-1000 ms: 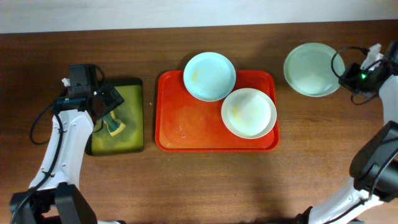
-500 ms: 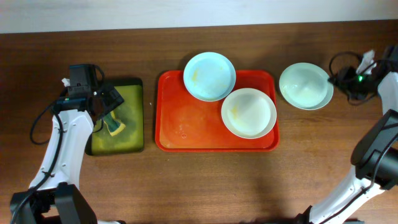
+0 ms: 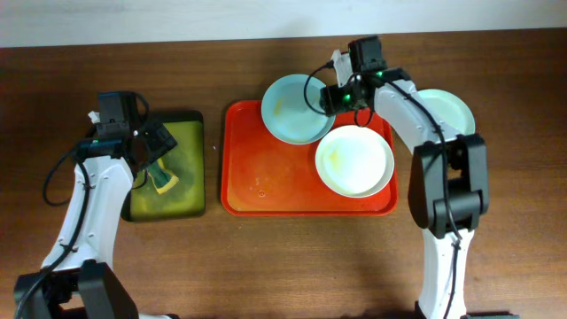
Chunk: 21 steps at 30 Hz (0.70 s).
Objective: Clean dirty plates on tray and stack at the side
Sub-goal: 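Grasp the light blue plate rim with the right gripper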
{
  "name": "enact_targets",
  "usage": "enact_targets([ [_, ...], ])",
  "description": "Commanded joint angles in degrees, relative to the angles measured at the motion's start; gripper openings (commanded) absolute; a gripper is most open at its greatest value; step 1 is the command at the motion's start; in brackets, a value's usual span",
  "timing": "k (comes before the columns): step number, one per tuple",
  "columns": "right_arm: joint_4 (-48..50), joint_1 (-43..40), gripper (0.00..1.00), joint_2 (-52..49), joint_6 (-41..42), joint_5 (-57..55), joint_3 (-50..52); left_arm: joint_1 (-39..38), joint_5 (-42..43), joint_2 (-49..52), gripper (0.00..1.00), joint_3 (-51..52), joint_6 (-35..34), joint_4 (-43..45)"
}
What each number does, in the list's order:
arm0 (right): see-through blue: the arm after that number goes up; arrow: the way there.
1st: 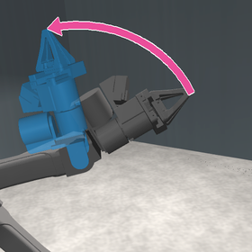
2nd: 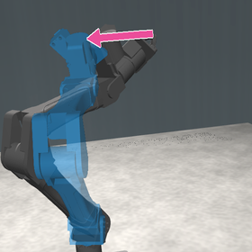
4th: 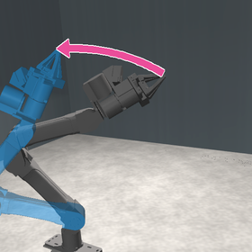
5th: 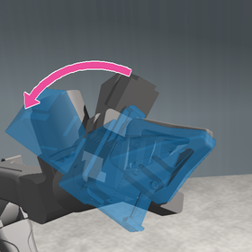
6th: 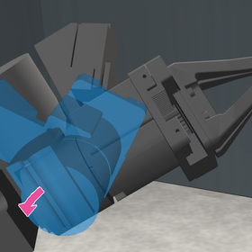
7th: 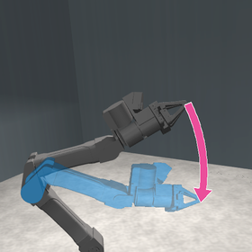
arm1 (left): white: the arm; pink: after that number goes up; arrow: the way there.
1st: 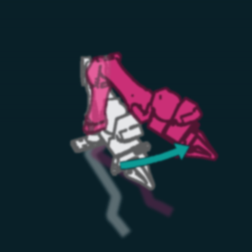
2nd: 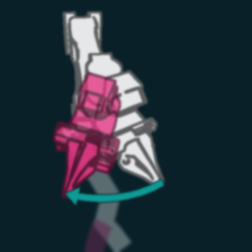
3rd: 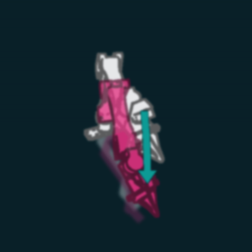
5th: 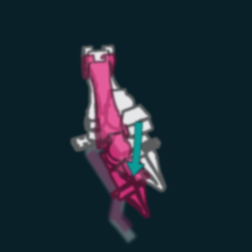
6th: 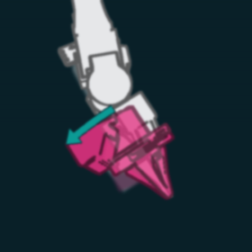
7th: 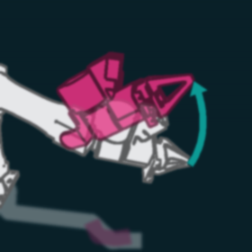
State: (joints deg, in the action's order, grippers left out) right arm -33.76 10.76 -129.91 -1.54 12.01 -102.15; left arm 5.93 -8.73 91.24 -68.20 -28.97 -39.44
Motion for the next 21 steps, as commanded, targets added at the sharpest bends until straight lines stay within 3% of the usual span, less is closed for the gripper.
enact_targets([
  [1, 0.42, -0.15, 0.41, -1.64, 1.86, 1.05, -0.28, 0.13, 0.39, -0.20, 0.99, -0.39, 0.31, 0.13],
  [3, 0.83, -0.13, 0.24, -1.64, 2.32, 1.31, -0.28, 0.13, 0.39, -0.20, 0.99, -0.39, 0.31, 0.13],
  [4, 0.96, -0.11, 0.23, -1.64, 2.71, 1.44, -0.28, 0.13, 0.42, -0.20, 0.99, -0.39, 0.31, 0.13],
  [13, 2.05, 2.01, 0.25, -3.13, 2.67, 0.17, 0.63, 0.13, 0.42, -0.20, 1.00, -0.39, 0.31, 0.09],
  [15, 1.70, 2.03, 0.07, -3.21, 3.23, 2.86, 0.61, 0.13, 0.39, -0.20, 1.00, -0.39, 0.31, 0.11],
  [17, 1.70, 2.03, 0.04, -3.19, 3.98, 10.14, 0.57, 0.09, 0.44, -0.20, 0.72, -0.39, 0.31, 0.11],
  [21, -1.64, 3.69, 0.04, -3.19, 6.54, 14.58, 0.57, 0.09, 0.44, -0.20, 0.78, -0.31, 0.31, 0.11],
])
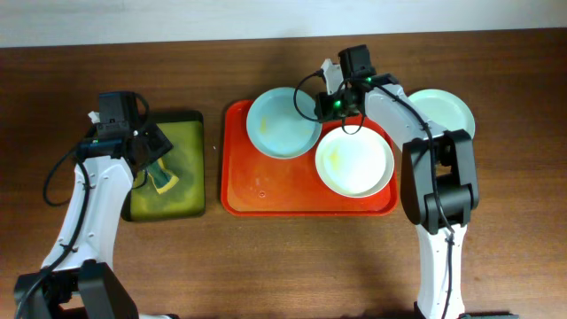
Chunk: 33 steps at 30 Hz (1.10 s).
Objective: Clean dirty plates on tray and stack at the side
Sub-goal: 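Grasp the light blue plate rim with the right gripper, then scrub the light blue plate with the sponge in the left gripper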
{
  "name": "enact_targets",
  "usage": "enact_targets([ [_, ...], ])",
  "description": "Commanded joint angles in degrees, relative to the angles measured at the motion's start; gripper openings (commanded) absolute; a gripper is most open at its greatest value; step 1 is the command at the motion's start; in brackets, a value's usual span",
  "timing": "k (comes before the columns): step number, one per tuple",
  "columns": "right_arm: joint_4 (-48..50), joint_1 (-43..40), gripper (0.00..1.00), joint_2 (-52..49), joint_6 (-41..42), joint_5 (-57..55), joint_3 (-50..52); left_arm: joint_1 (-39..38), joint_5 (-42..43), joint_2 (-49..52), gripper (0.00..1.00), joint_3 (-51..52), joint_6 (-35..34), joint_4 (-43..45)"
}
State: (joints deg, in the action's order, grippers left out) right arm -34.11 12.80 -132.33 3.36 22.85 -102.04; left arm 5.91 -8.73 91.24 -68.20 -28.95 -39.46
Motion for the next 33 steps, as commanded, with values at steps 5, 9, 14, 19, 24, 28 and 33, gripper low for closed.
enact_targets([
  [5, -9.51, 5.53, 0.04, -0.79, 1.64, 3.48, 0.46, 0.11, 2.14, 0.46, 0.92, 1.90, 0.26, 1.97],
  [9, -10.10, 7.08, 0.14, -0.81, 1.62, -4.55, 0.48, 0.11, 4.04, 4.48, 0.97, 2.49, 0.26, 4.76],
  [14, -10.25, 7.45, 0.17, -0.92, 1.62, -5.55, 0.52, 0.15, 4.02, 6.32, 0.98, 2.49, 0.26, 5.25],
  [19, -12.00, 7.50, 0.04, -1.16, 1.64, -5.53, 0.52, 0.15, 3.32, 11.74, 0.86, 2.49, -2.75, 6.12],
  [24, -11.98, 7.50, 0.05, -1.16, 1.62, -5.55, 0.52, 1.18, 0.94, 14.95, 0.84, 2.49, -2.73, 7.69],
  [28, -11.56, 7.50, 0.05, -1.16, 1.64, -5.53, 0.52, 1.18, -0.28, 15.41, 0.56, 2.49, -2.75, 7.56],
  [33, -11.50, 7.50, 0.05, -1.16, 1.64, -5.55, 0.52, 1.14, 0.09, 19.10, 0.53, 2.49, -2.73, 9.09],
])
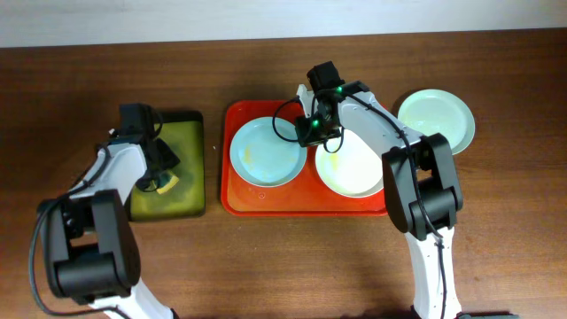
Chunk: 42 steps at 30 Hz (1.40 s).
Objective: Clean dirty plates on tray and stack at the side
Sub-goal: 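Scrub the light blue plate with the sponge in the left gripper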
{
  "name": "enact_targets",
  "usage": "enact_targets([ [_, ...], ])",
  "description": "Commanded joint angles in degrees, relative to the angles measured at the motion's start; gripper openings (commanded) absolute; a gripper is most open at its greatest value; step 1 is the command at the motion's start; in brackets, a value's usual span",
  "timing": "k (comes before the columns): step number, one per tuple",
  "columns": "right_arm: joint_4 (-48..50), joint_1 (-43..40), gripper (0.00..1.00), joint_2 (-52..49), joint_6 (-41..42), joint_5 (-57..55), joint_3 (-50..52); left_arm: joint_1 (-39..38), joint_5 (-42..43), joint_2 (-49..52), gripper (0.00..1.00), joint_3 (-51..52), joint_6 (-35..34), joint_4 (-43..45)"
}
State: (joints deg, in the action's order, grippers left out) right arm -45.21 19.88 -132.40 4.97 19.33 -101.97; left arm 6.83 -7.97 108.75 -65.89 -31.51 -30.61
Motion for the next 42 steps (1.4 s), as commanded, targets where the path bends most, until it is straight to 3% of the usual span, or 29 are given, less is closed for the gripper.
enact_targets([
  [1, -0.42, 0.42, 0.05, -1.09, 0.00, -2.03, 0.46, 0.22, -0.87, 1.60, 0.35, -0.04, -0.17, 0.22],
  [2, -0.42, 0.42, 0.05, -1.09, 0.00, -2.03, 0.46, 0.22, -0.87, 1.57, 0.09, -0.37, -0.15, 0.15],
  [3, -0.42, 0.42, 0.05, -1.09, 0.02, -2.03, 0.46, 0.20, -0.87, 1.20, 0.00, -1.01, -0.13, -0.55],
  [9, 0.83, 0.42, 0.05, -1.09, 0.02, -2.05, 0.46, 0.20, 1.68, -11.80, 0.00, -4.55, -0.15, -9.38],
  [14, 2.08, 0.42, 0.05, -1.09, 0.04, -2.03, 0.46, -5.66, 13.81, -13.03, 0.00, -4.33, -0.17, -9.46],
  [18, 2.08, 0.42, 0.05, -1.09, 2.64, -2.01, 0.46, -18.58, 13.77, -9.09, 0.00, -4.31, -0.22, -2.49],
  [23, 2.08, 0.42, 0.05, -1.09, 2.64, -2.03, 0.46, -25.22, 13.51, -3.63, 0.00, -4.31, -1.53, 8.11],
  [31, 2.16, 0.42, 0.05, -1.09, 2.62, -2.05, 0.46, -28.92, 5.35, 7.78, 0.00, -4.33, -1.46, 18.01],
  [33, 2.12, 0.42, 0.05, -1.09, 2.62, -2.05, 0.46, -28.92, -1.05, 8.59, 0.00, -4.31, -1.40, 17.88],
  [38, 2.10, 0.42, 0.05, -1.09, 2.62, -2.05, 0.46, -28.92, -17.70, 5.70, 0.00, -4.74, 10.80, 16.39],
  [40, 2.12, 0.39, 0.05, -1.09, 2.62, -2.05, 0.46, -28.92, -17.11, 2.14, 0.00, -4.76, 10.54, 16.13],
  [42, 2.12, 0.39, 0.05, -1.09, 2.62, -2.05, 0.46, -28.96, -7.15, -1.31, 0.00, -4.76, 10.08, 17.81],
])
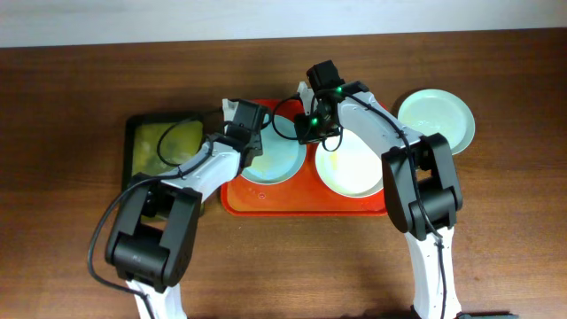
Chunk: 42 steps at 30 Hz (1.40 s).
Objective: Clean dirty plates on tray and stack at the side
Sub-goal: 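Scrub the light blue plate with the sponge in the left gripper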
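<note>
A light blue plate (276,158) lies on the left half of the red tray (237,200). My right gripper (312,135) is shut on that plate's right rim. My left gripper (251,151) reaches across from the left and sits low over the plate's left part, shut on the sponge, which its wrist mostly hides. A white plate (356,167) with yellowish smears sits on the tray's right half. A pale green plate (436,117) lies on the table to the right of the tray.
A dark green tray (146,135) lies left of the red tray, and my left arm crosses its lower part. The two arms meet closely over the blue plate. Bare wooden table runs along the front.
My left gripper has moved from the sponge in the green tray to the blue plate on the red tray. The right gripper and the blue plate have not moved.
The blue plate first sat at the tray's far edge with my right gripper on its rim. Over the following moments it stood further left on the tray. My left gripper hung over the sponge, then sat down at it, and is now on the plate.
</note>
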{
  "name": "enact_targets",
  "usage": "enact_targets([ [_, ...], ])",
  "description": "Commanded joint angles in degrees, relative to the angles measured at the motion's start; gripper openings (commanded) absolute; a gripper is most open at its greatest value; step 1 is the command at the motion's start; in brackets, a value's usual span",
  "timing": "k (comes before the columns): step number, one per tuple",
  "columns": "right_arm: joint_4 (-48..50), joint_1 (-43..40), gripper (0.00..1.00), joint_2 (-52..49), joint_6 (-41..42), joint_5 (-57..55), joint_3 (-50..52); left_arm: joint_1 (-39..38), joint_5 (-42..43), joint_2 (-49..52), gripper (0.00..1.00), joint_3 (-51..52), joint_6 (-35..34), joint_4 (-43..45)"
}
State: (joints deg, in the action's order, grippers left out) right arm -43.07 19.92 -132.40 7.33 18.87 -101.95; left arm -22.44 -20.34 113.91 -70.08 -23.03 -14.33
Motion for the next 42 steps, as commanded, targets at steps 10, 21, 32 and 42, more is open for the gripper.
enact_targets([
  [10, -0.02, 0.37, 0.05, -1.09, 0.26, -1.60, 0.44, 0.48, 22.27, 1.62, 0.32, -0.46, -6.03, 1.44],
  [21, 0.00, 0.35, 0.05, -1.09, 0.24, -1.60, 0.44, 1.60, 22.29, -4.37, 0.22, -0.79, -5.64, -0.37],
  [32, -0.04, 0.37, 0.05, -1.09, 0.26, -1.57, 0.44, 1.44, 19.52, -4.04, 0.25, -0.07, -5.64, -4.24],
  [42, -0.04, 0.37, 0.05, -1.09, 0.26, -1.57, 0.44, 1.22, 19.52, -0.85, 0.20, -0.07, -5.68, -4.15],
])
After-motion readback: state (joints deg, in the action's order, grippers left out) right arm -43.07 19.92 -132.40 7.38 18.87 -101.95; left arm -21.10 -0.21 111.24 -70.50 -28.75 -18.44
